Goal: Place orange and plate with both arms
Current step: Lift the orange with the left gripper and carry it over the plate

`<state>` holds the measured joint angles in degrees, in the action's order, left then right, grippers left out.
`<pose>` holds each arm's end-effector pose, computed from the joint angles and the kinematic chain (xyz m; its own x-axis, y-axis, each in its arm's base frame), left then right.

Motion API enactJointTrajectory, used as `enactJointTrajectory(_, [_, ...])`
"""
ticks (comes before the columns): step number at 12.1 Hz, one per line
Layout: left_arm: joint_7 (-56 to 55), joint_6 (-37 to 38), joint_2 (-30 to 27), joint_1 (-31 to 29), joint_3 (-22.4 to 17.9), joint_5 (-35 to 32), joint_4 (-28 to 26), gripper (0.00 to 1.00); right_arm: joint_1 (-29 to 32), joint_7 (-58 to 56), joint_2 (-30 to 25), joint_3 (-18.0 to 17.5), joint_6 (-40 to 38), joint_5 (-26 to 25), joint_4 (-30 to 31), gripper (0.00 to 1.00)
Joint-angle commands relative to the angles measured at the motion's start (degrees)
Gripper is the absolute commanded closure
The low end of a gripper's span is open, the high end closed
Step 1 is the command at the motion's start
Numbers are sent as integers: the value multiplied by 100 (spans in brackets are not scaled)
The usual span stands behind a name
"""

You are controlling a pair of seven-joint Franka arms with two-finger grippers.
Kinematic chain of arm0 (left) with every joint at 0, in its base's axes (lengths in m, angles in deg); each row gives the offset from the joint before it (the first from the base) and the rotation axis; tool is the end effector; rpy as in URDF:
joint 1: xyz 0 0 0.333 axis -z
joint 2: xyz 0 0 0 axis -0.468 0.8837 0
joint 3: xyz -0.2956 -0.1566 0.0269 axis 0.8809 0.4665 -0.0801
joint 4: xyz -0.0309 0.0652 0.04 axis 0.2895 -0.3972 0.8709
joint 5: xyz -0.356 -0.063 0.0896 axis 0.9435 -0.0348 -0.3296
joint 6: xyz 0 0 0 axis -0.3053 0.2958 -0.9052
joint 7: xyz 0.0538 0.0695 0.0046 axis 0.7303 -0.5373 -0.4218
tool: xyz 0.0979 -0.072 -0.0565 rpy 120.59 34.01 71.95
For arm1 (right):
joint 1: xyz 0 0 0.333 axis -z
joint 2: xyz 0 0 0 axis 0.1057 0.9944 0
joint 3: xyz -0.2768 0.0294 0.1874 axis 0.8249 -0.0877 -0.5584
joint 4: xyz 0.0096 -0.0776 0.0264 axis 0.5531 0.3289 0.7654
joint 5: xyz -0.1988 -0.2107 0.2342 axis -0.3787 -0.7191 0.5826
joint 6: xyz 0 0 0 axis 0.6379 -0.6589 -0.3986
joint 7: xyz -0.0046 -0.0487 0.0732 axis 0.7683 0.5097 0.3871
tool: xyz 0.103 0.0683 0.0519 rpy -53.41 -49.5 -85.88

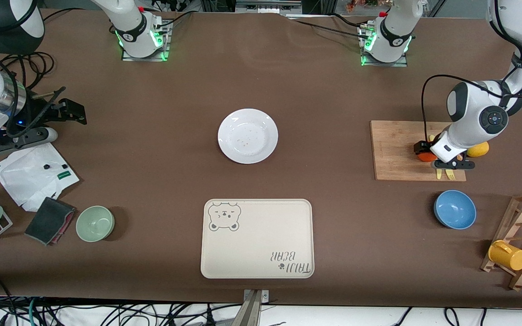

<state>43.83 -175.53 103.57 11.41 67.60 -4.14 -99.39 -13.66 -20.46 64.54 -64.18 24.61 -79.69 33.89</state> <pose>0.4991 0.0860 0.2091 0.9925 -0.0166 -0.1213 -0.0226 -0.9986 -0.0482 0.5678 0.0476 0.5432 0.9509 0.2758 -0.1405 0.2742 -0.9612 -0.0310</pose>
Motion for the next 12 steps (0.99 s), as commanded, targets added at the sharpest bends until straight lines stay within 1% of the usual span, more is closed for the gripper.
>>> enactJointTrajectory(1, [27,39,-22,-38,59,208,-41,55,12,-14,-14,2,-60,-5,-31,0])
enactJointTrajectory(2, [35,74,-92,-29,67,208,-15,61,12,-14,-14,-7,-69,4,-40,0])
enactJointTrajectory(3, [27,127,-241,-29,102,208,55,62,12,-14,-14,2,-69,-5,-40,0])
enactJointTrajectory(4, [9,362,-356,-29,190,217,203,62,12,-14,-14,2,-69,-5,-40,0])
enactJointTrajectory(5, [-8,826,-461,-29,304,217,509,62,12,-14,-14,2,-69,-5,-31,0])
enactJointTrajectory(6, [-26,1492,-514,-29,418,304,930,62,12,-14,-14,-7,-69,-5,-31,0])
enactJointTrajectory(8, [-131,2915,-471,6,646,1013,1975,62,12,-14,-14,2,-60,-5,-31,0])
enactJointTrajectory(9, [-332,3288,-454,24,752,1234,2302,61,3,-14,-14,-7,-60,-5,-31,0])
enactJointTrajectory(10, [-612,3387,-445,24,962,1324,2540,61,3,-14,-5,-7,-60,-5,-31,0])
enactJointTrajectory(11, [-1024,3397,-445,24,1216,1324,2621,61,12,-23,4,2,-60,-5,-31,0])
enactJointTrajectory(12, [-1628,3397,-445,33,1593,1324,2656,60,12,-32,4,2,-60,-5,-31,0])
